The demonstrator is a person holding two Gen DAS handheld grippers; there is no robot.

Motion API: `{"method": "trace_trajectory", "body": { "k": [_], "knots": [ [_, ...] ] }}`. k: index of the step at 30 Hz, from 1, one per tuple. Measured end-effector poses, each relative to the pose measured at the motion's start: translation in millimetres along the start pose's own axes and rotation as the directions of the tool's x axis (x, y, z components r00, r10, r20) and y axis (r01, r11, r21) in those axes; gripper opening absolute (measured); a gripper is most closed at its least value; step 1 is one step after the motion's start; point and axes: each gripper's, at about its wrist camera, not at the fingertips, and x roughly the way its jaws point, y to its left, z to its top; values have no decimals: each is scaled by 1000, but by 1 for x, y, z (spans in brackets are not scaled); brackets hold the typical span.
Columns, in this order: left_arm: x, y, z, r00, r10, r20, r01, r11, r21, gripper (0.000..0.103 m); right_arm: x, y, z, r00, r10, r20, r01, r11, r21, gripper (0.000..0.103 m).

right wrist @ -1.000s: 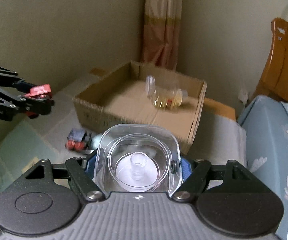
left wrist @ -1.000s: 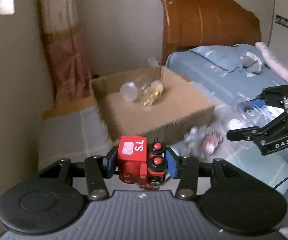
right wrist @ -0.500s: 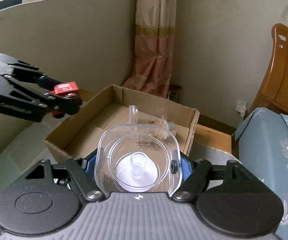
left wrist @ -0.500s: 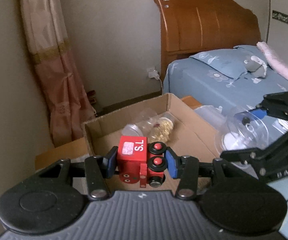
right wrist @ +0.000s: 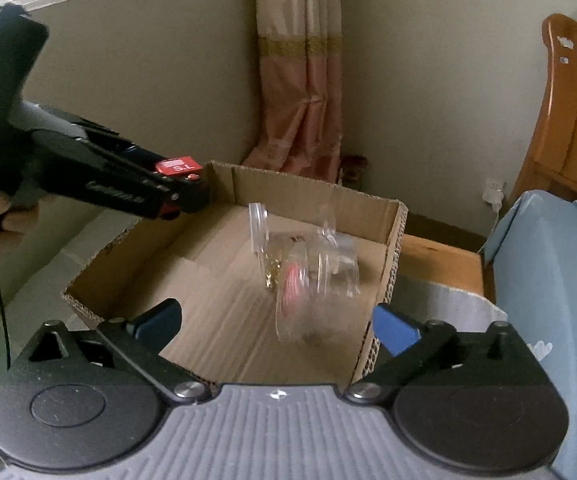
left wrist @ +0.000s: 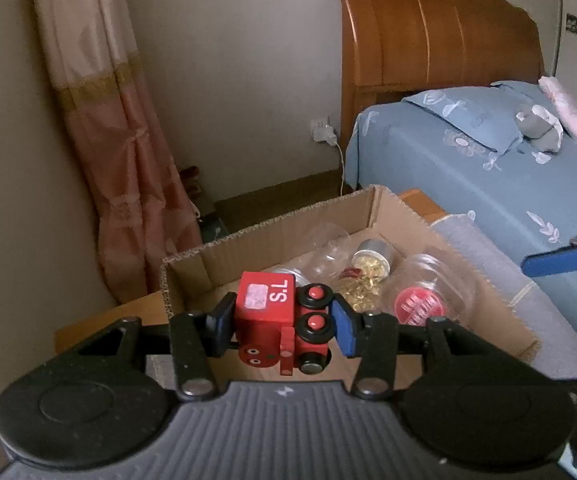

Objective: Organize rigid objects
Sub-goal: 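Lower the red train and clear cup into the box and open both tools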

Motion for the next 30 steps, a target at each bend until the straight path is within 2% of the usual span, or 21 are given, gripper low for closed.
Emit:
{"method": "trace_trajectory", "body": {
  "k": [10, 12, 14, 15, 22, 30],
  "knots": [
    [17, 5, 8, 1000, 15, -18, -16, 1000, -16, 48, -14, 2, -9, 1000, -10, -3, 10, 1000, -9, 103],
    [19, 6, 8, 1000, 31, -2, -32, 999, -13, 58, -16, 2, -11, 1000, -8, -2, 8, 1000, -6, 103],
    [19, 6, 7, 998, 56, 3, -56, 998, -18, 98, -17, 3, -12, 1000, -10, -5, 10, 1000, -7, 103],
    [17, 7, 6, 997, 73, 13, -73, 997, -24, 100, -19, 4, -12, 1000, -12, -3, 12, 1000, -9, 103],
    [-1, 9, -4, 999, 49, 7, -49, 997, -62, 100, -32, 10, -18, 1000, -19, 5, 19, 1000, 1, 103],
    [-35, 0, -20, 997, 70, 38, -68, 996, -58, 100, -53, 23, -32, 1000, -26, 18, 26, 1000, 8, 103]
  ]
}}
